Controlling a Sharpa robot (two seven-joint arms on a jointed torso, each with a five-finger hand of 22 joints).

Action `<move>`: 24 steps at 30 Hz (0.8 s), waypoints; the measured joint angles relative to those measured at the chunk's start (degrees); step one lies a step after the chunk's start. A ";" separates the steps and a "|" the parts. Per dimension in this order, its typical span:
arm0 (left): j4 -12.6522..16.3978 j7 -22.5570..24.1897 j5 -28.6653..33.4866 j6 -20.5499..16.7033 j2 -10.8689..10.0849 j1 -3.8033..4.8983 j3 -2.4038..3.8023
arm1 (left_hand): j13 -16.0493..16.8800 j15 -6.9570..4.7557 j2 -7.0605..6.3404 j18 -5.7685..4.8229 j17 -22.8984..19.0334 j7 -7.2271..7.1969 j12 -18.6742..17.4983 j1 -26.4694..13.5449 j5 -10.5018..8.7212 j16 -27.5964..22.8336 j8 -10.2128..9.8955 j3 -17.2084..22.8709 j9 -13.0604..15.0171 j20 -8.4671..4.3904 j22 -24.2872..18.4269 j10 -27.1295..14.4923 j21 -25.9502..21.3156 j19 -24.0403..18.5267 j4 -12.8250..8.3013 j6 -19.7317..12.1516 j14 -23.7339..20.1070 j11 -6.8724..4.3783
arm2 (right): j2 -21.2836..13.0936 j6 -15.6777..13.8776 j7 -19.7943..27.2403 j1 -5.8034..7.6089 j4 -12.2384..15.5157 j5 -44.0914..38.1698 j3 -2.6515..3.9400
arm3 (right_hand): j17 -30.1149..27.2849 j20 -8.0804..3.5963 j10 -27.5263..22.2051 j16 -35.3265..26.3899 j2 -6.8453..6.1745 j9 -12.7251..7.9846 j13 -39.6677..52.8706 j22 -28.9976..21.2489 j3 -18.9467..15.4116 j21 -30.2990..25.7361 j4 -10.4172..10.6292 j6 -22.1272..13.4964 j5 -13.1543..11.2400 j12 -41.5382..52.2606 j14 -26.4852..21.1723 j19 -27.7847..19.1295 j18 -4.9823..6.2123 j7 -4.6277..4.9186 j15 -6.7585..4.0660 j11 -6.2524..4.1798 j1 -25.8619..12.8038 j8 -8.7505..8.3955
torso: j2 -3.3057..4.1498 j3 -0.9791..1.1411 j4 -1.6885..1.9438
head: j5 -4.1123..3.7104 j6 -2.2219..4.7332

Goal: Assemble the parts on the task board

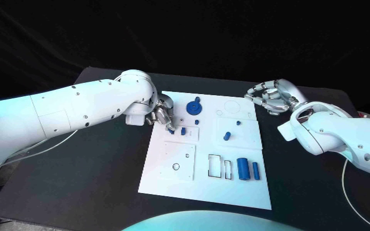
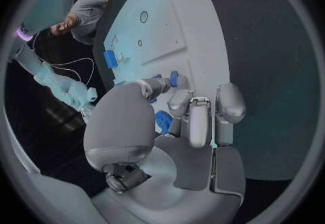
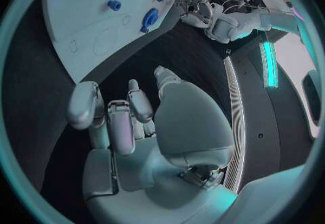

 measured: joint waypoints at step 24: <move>0.03 0.05 -0.36 0.51 0.15 0.00 -0.04 | -0.01 0.00 -0.02 0.00 0.00 0.03 0.18 -0.03 -0.03 0.00 -0.10 0.00 0.08 0.00 -0.02 -0.01 0.00 0.00 0.00 0.00 0.00 0.01 | 0.05 0.00 0.04 -0.03 -0.02 -0.01 0.00 | 0.04 0.00 0.00 0.00 0.00 0.00 0.01 0.00 0.00 0.00 0.00 0.00 0.00 0.00 0.00 0.00 0.00 0.00 0.00 0.00 0.00 0.00 | -0.01 0.02 0.00 | -0.02 0.01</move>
